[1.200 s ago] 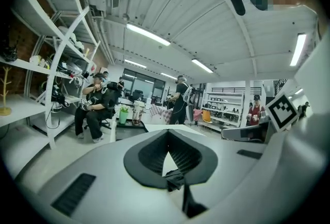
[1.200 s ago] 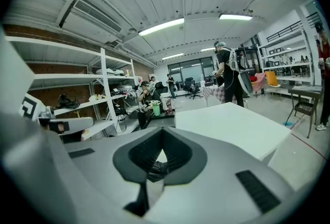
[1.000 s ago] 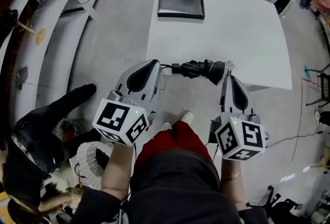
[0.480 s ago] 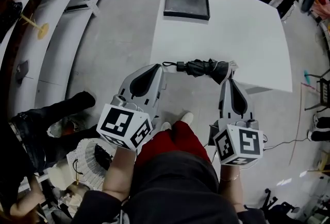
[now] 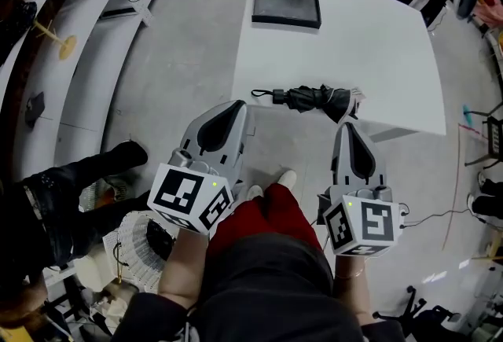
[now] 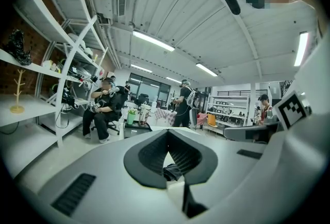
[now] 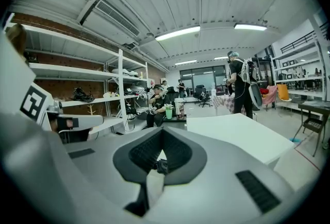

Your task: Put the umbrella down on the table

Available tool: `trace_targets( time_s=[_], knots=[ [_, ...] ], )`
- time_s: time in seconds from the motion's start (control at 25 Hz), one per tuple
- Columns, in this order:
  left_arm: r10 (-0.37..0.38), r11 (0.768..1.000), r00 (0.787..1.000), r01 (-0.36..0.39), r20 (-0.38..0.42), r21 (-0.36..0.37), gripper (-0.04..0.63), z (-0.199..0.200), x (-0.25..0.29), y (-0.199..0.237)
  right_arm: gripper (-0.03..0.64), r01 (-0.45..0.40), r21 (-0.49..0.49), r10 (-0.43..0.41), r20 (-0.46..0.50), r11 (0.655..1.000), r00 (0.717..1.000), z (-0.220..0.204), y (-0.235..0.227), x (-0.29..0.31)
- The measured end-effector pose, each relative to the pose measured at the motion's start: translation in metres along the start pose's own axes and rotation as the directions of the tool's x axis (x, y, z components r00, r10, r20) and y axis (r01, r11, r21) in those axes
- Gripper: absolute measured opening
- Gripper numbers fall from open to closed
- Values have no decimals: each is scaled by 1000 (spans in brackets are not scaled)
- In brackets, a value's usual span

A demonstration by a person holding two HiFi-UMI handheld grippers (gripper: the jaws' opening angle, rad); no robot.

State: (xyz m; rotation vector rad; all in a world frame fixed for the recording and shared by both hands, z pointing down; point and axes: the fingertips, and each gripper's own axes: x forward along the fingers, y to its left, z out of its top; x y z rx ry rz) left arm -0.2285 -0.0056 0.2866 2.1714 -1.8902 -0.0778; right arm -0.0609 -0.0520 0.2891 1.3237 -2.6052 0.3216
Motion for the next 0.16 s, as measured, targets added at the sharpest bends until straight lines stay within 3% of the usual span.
trace_targets(
  time_s=[0.16],
  knots=[
    [-5, 1000, 1000, 5, -2, 8, 12, -3, -8, -4, 18, -7, -23, 8, 57, 1000, 998, 2, 3, -7]
  ],
)
